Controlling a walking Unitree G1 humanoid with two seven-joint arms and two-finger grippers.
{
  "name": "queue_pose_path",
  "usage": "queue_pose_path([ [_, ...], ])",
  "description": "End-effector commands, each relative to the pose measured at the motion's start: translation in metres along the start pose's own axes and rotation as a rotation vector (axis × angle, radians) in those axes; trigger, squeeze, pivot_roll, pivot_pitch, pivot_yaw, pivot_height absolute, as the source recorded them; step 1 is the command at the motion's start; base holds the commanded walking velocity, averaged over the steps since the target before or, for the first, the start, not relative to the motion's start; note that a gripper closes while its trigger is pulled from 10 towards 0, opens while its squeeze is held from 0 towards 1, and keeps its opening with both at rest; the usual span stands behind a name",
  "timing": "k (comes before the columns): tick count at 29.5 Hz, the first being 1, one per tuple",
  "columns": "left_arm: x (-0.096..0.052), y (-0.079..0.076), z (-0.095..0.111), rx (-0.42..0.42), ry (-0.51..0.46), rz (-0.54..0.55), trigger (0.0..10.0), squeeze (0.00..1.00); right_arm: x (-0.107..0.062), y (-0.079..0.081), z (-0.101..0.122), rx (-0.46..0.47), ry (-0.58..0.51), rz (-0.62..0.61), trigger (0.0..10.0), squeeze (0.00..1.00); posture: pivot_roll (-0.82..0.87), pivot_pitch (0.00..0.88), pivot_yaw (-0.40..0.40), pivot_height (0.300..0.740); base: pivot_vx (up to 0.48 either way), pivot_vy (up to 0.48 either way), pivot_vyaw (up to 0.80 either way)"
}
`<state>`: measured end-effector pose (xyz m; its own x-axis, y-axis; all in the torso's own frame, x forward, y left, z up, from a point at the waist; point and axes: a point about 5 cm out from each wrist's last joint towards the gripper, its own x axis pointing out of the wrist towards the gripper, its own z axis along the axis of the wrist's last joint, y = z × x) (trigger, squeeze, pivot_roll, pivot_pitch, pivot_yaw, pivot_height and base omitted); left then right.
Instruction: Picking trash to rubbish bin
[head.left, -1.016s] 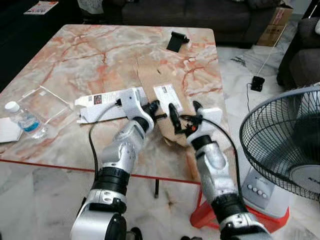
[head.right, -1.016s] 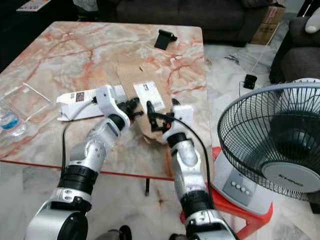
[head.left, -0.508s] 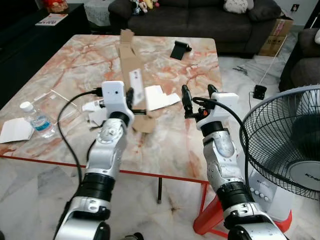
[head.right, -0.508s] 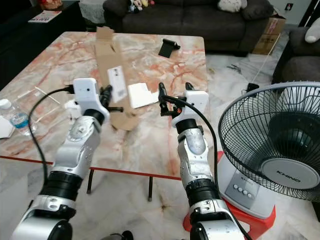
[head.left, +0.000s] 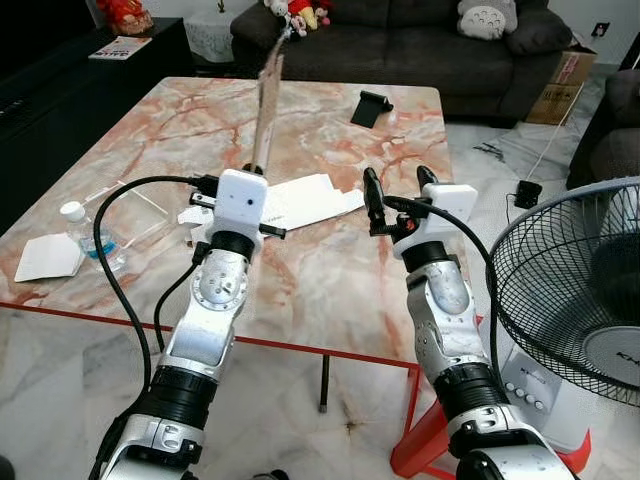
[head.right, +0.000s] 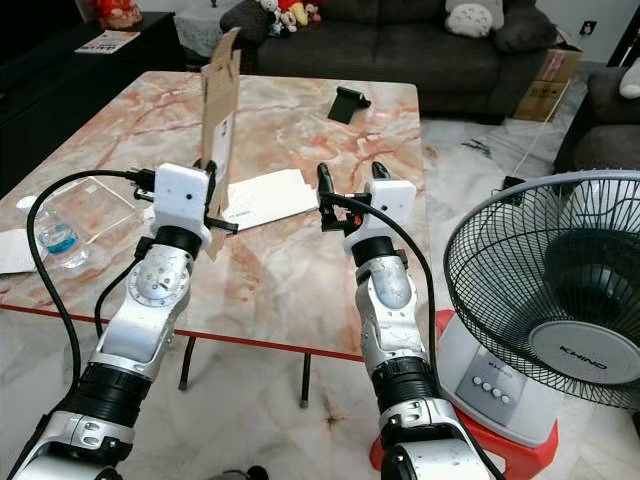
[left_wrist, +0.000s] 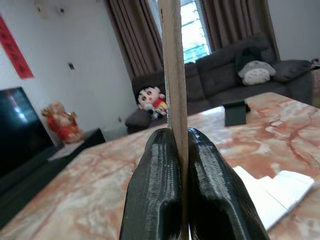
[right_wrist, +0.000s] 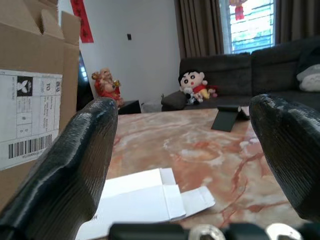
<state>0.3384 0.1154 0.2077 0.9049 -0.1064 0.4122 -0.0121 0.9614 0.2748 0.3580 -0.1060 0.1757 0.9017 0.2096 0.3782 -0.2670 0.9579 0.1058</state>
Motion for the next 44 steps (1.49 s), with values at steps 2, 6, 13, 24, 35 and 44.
queue_pose_path([
  [2, -0.0025, 0.0035, -0.0002, 0.018, -0.018, 0.031, 10.0, 0.0, -0.0003, 0.0032, 0.0028, -0.006, -0.022, 0.014, 10.0, 0.0, 0.0, 0.015, 0.036, 0.74, 0.0, 0.0, 0.0],
  [6, -0.0006, 0.0085, -0.0005, 0.018, -0.018, 0.055, 10.0, 0.0, -0.0022, 0.0007, 0.001, -0.008, -0.016, 0.005, 10.0, 0.0, 0.0, 0.006, 0.038, 0.74, 0.0, 0.0, 0.0],
  [13, -0.0013, 0.0067, -0.0037, 0.02, -0.014, 0.058, 10.0, 0.0, -0.0022, -0.0012, 0.0029, -0.014, -0.023, 0.002, 10.0, 0.0, -0.01, 0.009, 0.037, 0.74, 0.0, 0.0, 0.0],
  [24, -0.0029, 0.0046, -0.0044, 0.014, -0.012, 0.061, 10.0, 0.0, -0.0045, -0.0039, 0.0001, -0.024, -0.008, -0.001, 10.0, 0.0, -0.01, 0.03, 0.025, 0.74, 0.0, 0.0, 0.0],
  [35, -0.0021, 0.0055, -0.0042, 0.008, -0.008, 0.074, 10.0, 0.0, -0.0039, -0.0055, -0.0001, -0.026, 0.0, 0.0, 10.0, 0.0, -0.01, 0.055, 0.012, 0.74, -0.065, 0.0, 0.0],
  [44, -0.0021, 0.0059, -0.0044, 0.005, -0.006, 0.08, 10.0, 0.0, -0.0044, -0.0039, -0.0011, -0.023, 0.006, 0.006, 10.0, 0.0, -0.01, 0.066, 0.007, 0.74, 0.0, 0.0, 0.0],
])
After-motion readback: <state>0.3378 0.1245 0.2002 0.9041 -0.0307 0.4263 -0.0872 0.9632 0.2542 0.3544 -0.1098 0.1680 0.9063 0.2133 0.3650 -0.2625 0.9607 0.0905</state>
